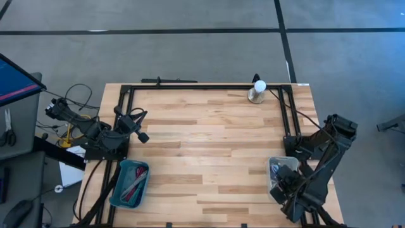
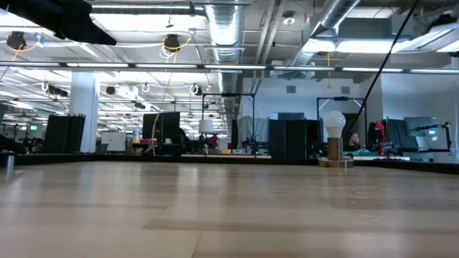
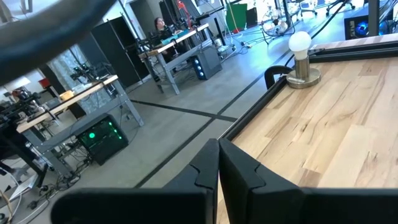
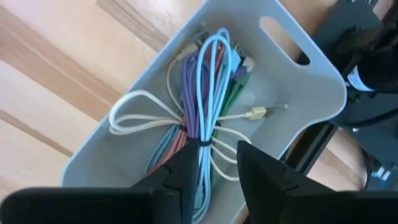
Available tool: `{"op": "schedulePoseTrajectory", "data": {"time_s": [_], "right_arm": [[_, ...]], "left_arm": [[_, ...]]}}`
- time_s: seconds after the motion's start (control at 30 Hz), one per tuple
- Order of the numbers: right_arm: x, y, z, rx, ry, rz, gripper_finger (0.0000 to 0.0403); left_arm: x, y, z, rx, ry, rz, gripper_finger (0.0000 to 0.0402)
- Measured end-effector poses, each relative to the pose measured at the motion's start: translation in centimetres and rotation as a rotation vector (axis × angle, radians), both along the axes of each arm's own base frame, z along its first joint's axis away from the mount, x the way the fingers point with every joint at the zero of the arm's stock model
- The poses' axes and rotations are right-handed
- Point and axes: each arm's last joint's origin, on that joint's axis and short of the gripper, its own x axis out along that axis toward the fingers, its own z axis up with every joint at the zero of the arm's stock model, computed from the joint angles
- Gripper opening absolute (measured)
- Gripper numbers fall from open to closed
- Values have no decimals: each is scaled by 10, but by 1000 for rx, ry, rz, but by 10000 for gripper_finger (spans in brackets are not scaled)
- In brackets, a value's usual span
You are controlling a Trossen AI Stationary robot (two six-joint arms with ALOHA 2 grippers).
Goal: Pick & Place USB Port
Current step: Return to Home Position
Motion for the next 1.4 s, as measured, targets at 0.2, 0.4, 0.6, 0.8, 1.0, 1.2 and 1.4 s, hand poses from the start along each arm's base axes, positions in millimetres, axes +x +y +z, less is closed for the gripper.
{"op": "schedulePoseTrajectory", "data": {"time_s": [0.2,0.4,0.6,0.8,1.0,1.2,1.4], "right_arm": [[13,-6,11,-6,-2,46,102],[28,-12,36,-31,-70,146,102],[45,-22,64,-158,-265,329,102],[52,-40,91,-339,-395,490,102],[51,-61,108,-490,-434,578,102],[49,-76,119,-625,-447,629,102],[47,-88,127,-690,-441,644,102]], "left_arm": [[0,0,0,0,0,0,12],[0,0,0,0,0,0,12],[0,0,0,0,-1,0,12],[0,0,0,0,-1,0,12],[0,0,0,0,0,0,12],[0,0,0,13,14,-1,12],[0,0,0,14,15,-1,12]]}}
